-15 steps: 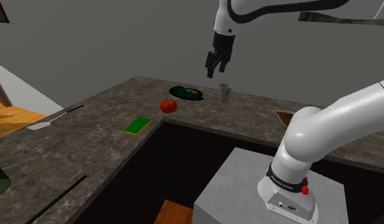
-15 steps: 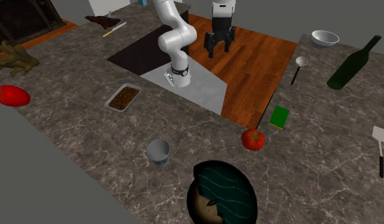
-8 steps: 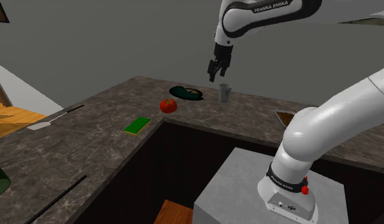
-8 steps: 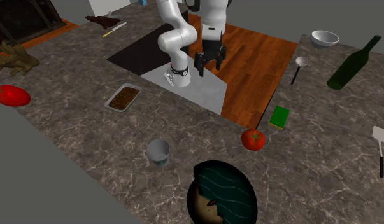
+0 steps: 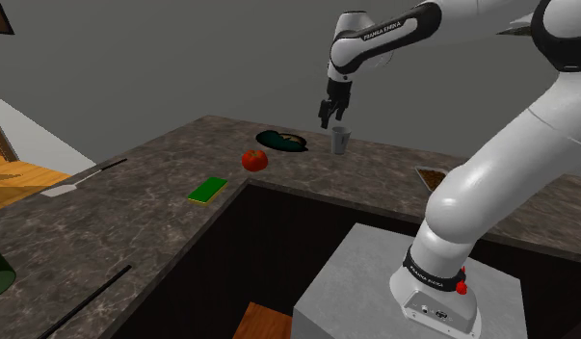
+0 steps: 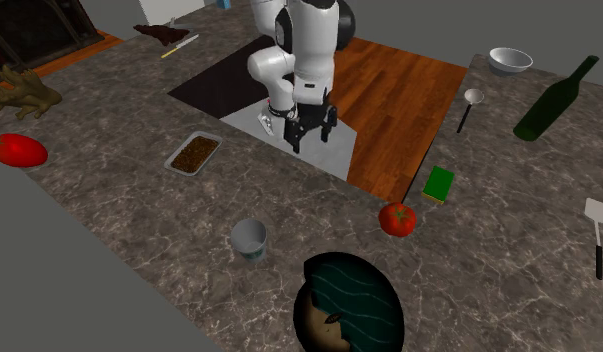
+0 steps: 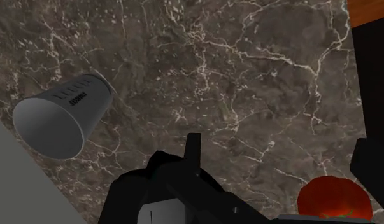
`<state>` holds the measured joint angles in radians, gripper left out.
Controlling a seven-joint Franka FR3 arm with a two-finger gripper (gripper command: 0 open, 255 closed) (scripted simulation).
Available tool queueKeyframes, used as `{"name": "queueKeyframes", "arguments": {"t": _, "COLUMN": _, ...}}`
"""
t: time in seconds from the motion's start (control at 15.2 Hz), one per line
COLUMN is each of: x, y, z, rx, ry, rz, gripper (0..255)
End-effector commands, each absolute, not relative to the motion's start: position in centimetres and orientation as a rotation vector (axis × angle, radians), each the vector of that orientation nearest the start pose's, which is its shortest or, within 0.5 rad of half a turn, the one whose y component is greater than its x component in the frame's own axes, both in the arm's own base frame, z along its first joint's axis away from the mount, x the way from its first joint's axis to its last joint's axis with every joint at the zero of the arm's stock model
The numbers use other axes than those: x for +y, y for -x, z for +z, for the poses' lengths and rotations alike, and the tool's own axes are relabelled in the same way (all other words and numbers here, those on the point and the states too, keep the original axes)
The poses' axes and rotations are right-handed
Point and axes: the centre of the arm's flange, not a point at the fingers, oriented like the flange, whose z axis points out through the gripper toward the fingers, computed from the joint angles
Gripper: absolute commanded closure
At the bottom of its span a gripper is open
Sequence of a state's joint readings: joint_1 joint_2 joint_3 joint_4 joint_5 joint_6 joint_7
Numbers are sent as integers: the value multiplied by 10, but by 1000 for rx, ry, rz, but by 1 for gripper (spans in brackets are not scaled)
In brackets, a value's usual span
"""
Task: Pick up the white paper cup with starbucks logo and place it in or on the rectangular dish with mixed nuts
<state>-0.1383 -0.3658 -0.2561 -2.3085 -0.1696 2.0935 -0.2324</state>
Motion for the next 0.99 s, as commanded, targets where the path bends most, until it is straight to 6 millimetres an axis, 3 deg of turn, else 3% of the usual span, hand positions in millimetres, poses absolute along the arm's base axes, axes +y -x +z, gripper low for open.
{"name": "queueKeyframes", "arguments": {"t": 0.0, "x": -212, "y": -423, "z": 485, "rx": 132, "ry": 3242, "rz": -188, "gripper": 0}}
{"name": "queueKeyframes", "arguments": {"t": 0.92, "x": -367, "y": -472, "z": 407, "rx": 184, "ry": 3277, "rz": -160, "gripper": 0}}
